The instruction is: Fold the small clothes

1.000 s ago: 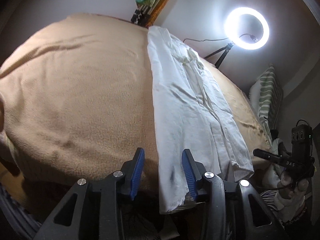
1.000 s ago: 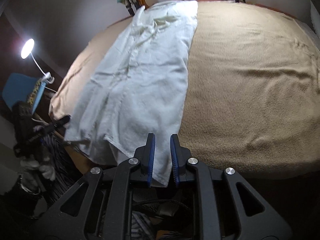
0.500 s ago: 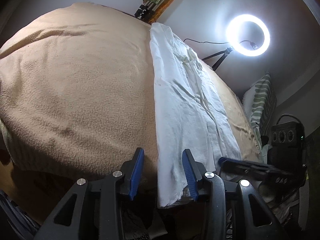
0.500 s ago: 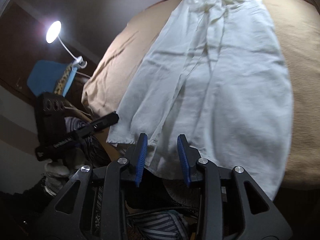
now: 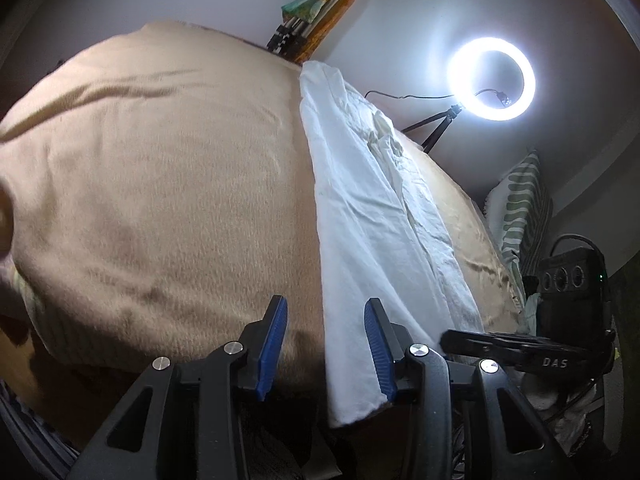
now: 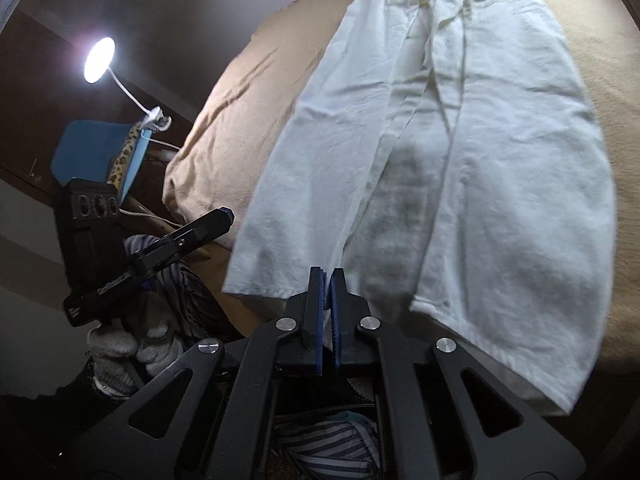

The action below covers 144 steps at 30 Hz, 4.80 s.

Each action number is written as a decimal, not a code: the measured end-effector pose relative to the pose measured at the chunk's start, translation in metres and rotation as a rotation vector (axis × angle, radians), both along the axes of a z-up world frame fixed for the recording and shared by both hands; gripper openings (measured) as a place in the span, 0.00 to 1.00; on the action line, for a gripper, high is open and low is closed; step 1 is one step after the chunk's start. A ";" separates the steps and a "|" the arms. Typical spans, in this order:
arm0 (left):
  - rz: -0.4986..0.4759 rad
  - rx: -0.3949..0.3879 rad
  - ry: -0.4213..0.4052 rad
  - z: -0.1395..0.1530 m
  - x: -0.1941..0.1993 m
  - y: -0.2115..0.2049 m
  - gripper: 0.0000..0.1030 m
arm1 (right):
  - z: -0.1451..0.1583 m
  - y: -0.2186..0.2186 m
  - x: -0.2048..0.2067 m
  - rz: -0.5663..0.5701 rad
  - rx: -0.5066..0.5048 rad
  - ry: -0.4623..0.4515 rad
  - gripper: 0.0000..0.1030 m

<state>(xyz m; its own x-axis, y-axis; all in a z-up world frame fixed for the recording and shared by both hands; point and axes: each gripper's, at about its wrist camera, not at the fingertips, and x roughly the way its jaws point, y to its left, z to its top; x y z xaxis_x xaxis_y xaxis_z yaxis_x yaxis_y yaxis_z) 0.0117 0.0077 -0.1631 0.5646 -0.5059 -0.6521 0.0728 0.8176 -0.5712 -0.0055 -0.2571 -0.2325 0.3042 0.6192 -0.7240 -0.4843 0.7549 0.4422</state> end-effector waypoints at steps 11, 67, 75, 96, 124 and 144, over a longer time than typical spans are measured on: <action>-0.132 0.144 -0.102 0.020 0.053 -0.040 0.38 | -0.009 0.002 -0.004 0.032 -0.063 -0.020 0.07; -0.208 -0.195 0.225 -0.001 0.027 -0.012 0.03 | -0.010 -0.138 0.005 -0.108 0.383 0.167 0.09; -0.226 -0.217 0.145 0.037 0.058 -0.017 0.02 | 0.035 -0.133 0.023 -0.129 0.466 0.064 0.09; -0.115 -0.115 0.104 0.035 0.195 -0.023 0.02 | 0.055 -0.127 0.157 -0.304 0.427 0.085 0.09; -0.163 0.027 0.029 -0.001 0.206 -0.044 0.25 | 0.054 -0.085 0.158 -0.207 -0.107 -0.170 0.46; -0.118 0.009 0.017 -0.004 0.202 -0.027 0.06 | 0.025 -0.145 0.200 -0.197 0.314 0.048 0.17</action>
<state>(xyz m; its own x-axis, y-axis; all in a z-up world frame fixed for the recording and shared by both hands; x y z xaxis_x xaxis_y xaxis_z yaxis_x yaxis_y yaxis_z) 0.2140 -0.0198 -0.1673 0.4904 -0.5623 -0.6658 0.1593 0.8089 -0.5659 0.1943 -0.4019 -0.2077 0.4101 0.7460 -0.5248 -0.3159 0.6559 0.6855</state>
